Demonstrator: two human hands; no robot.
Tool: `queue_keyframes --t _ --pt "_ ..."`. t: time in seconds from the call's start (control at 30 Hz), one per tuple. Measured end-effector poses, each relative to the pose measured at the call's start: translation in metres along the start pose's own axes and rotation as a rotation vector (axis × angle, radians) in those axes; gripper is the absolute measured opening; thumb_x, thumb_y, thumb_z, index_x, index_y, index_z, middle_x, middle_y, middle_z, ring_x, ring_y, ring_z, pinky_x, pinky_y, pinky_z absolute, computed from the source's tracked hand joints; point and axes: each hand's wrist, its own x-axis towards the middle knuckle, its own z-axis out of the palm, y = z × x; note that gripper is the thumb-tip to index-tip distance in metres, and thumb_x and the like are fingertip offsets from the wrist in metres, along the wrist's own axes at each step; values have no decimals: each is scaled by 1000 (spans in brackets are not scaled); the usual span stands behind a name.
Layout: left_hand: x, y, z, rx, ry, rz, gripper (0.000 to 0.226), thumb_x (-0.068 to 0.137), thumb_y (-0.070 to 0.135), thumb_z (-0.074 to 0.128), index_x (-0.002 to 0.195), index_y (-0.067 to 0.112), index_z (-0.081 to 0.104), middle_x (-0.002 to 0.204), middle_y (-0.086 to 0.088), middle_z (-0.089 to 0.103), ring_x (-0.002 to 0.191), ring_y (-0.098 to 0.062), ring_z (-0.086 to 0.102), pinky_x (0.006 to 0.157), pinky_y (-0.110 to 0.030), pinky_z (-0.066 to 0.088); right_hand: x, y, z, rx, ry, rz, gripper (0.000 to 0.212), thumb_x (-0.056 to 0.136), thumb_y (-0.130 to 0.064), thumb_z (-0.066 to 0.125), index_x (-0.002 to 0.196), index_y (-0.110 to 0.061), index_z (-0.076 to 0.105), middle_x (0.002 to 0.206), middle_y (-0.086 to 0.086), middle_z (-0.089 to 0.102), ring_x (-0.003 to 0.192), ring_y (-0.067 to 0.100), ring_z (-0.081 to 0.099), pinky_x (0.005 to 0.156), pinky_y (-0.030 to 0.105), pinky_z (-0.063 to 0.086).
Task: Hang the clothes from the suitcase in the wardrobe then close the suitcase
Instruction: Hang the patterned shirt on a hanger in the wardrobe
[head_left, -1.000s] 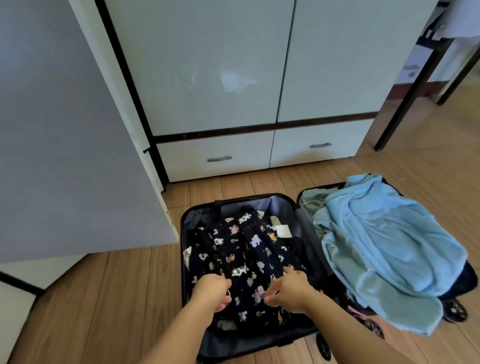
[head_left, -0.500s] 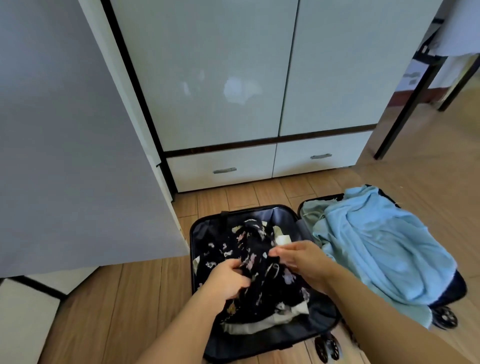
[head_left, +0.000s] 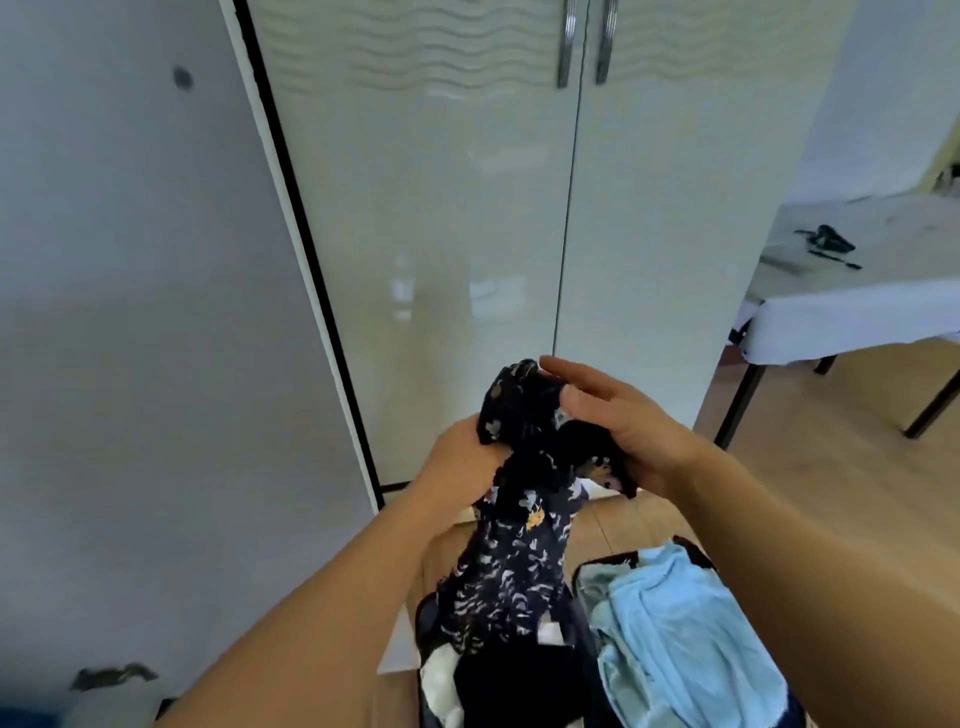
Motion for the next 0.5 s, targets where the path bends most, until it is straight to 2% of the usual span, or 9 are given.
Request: queue_keyframes --t 0.03,0.1,0.17,0.23,0.3,0.37,0.47,0.5 --pt "-4 36 -18 -8 15 35 16 89 15 53 98 14 66 97 -6 70 96 -25 65 84 -39 51 -6 -32 4 -74 -61 -32 70 64 -28 83 128 -26 54 124 0 63 96 11 68 68 17 54" --pt "-15 108 -57 -86 49 105 13 88 17 57 96 18 68 97 -3 71 95 -22 66 88 -40 52 -17 -92 11 -256 -170 -76 87 58 -29 88 134 -32 47 128 -5 61 109 11 63 82 22 54" --pt "-28 178 -94 -244 82 175 10 89 19 62 95 23 69 99 0 72 97 -21 66 91 -40 52 -26 -143 23 -396 -221 -91 85 62 -19 86 131 -42 43 123 -16 62 115 6 58 94 26 50" --pt "-44 244 -127 -394 104 250 11 91 17 61 98 22 67 101 0 71 99 -19 66 90 -35 51 -34 -184 34 -478 -225 -126 85 63 -11 86 130 -41 43 121 -18 63 114 4 58 94 26 50" --pt "-65 302 -158 -483 120 369 12 92 14 59 101 19 66 102 -2 71 98 -19 67 91 -35 51 -36 -216 47 -550 -198 -183 75 66 -10 85 128 -31 50 117 -14 66 111 5 61 94 26 50" --pt "-87 348 -183 -558 125 480 13 92 12 58 102 17 65 102 -5 71 99 -23 67 92 -39 52 -39 -235 60 -588 -160 -225 58 67 -12 84 118 -27 61 111 -12 69 104 5 64 92 25 50" --pt "-117 386 -220 -609 179 651 13 90 13 59 101 17 64 100 -6 72 97 -23 68 93 -45 52 -46 -243 80 -645 -144 -241 23 76 -16 79 93 -26 68 84 -14 71 80 7 66 72 20 50" --pt "-124 391 -231 -527 261 695 16 86 17 61 101 18 65 101 -4 72 98 -22 68 93 -45 52 -49 -243 86 -634 -120 -243 14 79 -18 75 89 -26 68 78 -14 70 74 9 63 69 20 49"
